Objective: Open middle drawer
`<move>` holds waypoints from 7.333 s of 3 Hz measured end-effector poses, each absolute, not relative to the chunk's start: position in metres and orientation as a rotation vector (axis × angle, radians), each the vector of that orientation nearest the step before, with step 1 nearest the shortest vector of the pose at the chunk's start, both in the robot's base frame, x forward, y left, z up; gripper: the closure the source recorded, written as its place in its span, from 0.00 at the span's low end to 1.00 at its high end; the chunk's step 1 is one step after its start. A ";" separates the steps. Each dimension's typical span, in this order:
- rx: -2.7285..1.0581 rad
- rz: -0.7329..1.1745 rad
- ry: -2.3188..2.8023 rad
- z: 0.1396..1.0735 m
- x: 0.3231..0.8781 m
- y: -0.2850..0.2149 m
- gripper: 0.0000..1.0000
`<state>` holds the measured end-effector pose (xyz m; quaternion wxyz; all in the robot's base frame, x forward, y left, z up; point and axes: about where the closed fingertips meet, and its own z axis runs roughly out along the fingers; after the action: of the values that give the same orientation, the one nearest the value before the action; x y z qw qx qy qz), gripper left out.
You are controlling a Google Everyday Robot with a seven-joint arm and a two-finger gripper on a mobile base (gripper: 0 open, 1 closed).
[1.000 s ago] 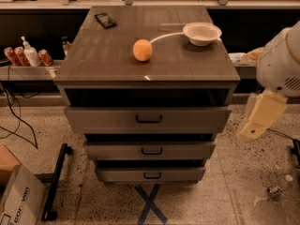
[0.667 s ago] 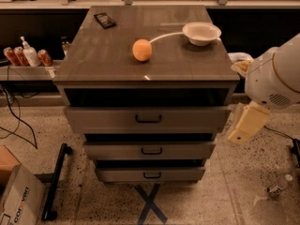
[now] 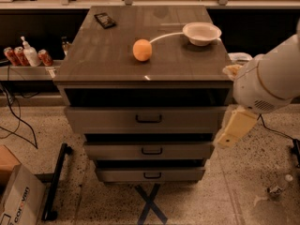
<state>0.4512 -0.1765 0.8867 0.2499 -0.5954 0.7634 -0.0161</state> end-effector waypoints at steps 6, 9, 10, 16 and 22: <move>-1.508 0.179 2.074 0.723 0.447 -0.150 0.00; -1.545 0.231 2.040 0.677 0.445 -0.139 0.00; -1.557 0.270 2.007 0.648 0.456 -0.133 0.00; -1.271 0.484 2.054 0.495 0.516 -0.141 0.00; -1.364 0.516 2.086 0.421 0.614 -0.143 0.41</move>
Offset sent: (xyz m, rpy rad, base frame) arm 0.0109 0.0241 -0.0839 -0.0046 -0.0527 -0.0098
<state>0.6139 -0.1435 0.4211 0.2935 -0.5123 0.7834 0.1939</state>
